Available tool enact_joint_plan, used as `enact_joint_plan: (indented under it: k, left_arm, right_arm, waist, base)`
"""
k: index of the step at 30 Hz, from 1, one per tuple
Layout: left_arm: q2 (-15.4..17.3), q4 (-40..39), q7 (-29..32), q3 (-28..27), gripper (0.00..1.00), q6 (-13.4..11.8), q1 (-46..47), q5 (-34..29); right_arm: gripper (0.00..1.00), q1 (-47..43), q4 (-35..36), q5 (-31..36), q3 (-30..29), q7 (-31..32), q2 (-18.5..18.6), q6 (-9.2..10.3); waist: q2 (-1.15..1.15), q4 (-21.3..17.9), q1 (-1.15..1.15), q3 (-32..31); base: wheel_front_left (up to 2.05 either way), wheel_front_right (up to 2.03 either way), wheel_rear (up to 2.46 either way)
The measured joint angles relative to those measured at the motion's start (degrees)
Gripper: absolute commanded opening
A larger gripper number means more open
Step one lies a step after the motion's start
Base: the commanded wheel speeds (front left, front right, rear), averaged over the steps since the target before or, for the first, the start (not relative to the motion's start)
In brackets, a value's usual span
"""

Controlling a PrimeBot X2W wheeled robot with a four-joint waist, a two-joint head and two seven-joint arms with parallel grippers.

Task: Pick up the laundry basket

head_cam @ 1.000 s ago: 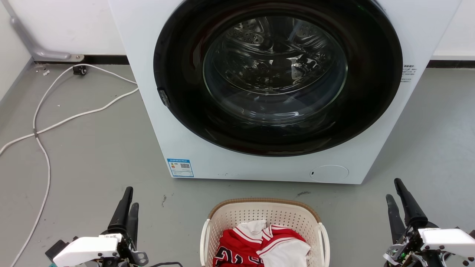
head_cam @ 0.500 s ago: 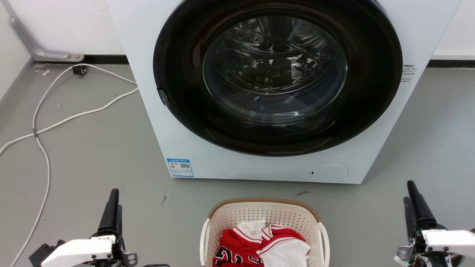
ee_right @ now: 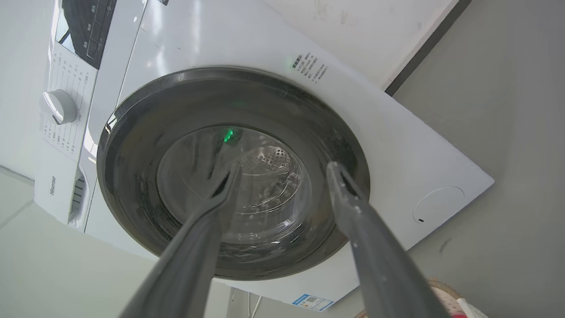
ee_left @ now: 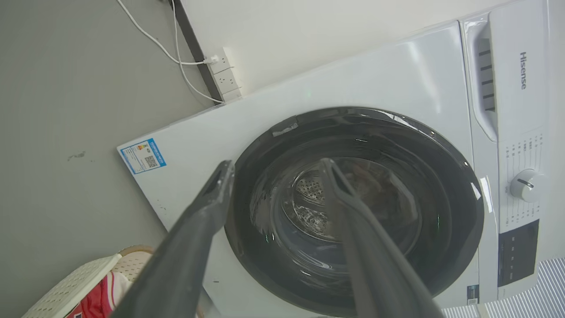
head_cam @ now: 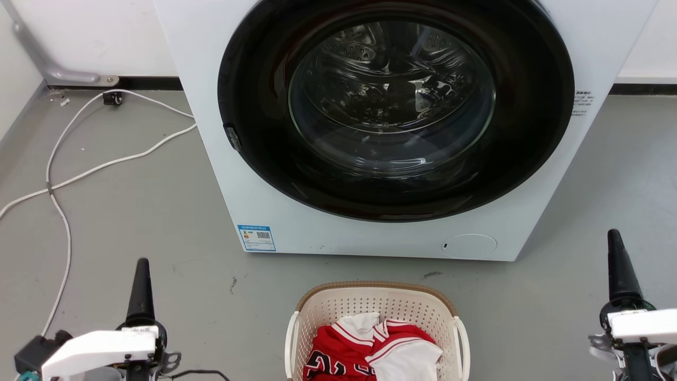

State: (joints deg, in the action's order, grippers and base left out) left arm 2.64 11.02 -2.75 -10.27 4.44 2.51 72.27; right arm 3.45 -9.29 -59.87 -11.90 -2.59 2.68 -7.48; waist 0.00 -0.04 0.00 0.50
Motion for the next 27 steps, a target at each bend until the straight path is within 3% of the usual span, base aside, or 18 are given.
enact_joint_plan:
  k: [6,10,14,19,24,27]
  left_arm:
    - [0.03,-5.52,-1.05,1.31,1.00,-3.76,-0.74,-9.26]
    - [0.07,-9.88,-1.88,3.87,1.00,-6.88,-0.96,-16.42]
    - [0.04,-11.83,-2.56,7.33,1.00,-8.48,-1.96,-21.21]
    - [0.02,-12.23,-3.42,9.65,1.00,-6.02,-3.33,-22.48]
    - [0.11,-12.24,-4.26,11.11,1.00,-3.39,-3.55,-28.59]
    - [0.07,-12.27,-4.60,12.68,1.00,-3.12,-3.57,-32.55]
  right_arm:
    - [1.00,-0.04,4.43,10.56,1.70,-1.08,0.00,0.00]
    - [1.00,-0.26,7.17,17.35,3.27,-1.96,0.00,0.00]
    - [1.00,-0.76,9.34,22.79,4.32,-2.54,0.00,0.00]
    - [1.00,-1.52,11.31,28.62,6.89,-3.50,0.00,-0.01]
    - [1.00,-2.31,12.62,33.12,8.02,-4.33,0.01,-0.01]
    - [1.00,-2.49,12.81,35.29,8.73,-4.79,0.01,-0.01]
  waist:
    - [0.00,-0.07,0.00,0.20]
    - [0.00,-0.11,0.00,0.30]
    - [0.00,-0.13,0.00,0.31]
    - [0.00,-0.17,0.00,0.20]
    - [0.00,-0.22,0.00,0.22]
    - [0.00,-0.23,0.00,0.22]
  base:
    - [0.00,0.00,0.00]
    - [0.00,0.00,0.00]
    - [0.00,0.00,0.00]
    - [0.00,0.00,0.00]
    - [0.00,0.00,0.00]
    - [0.00,0.00,0.00]
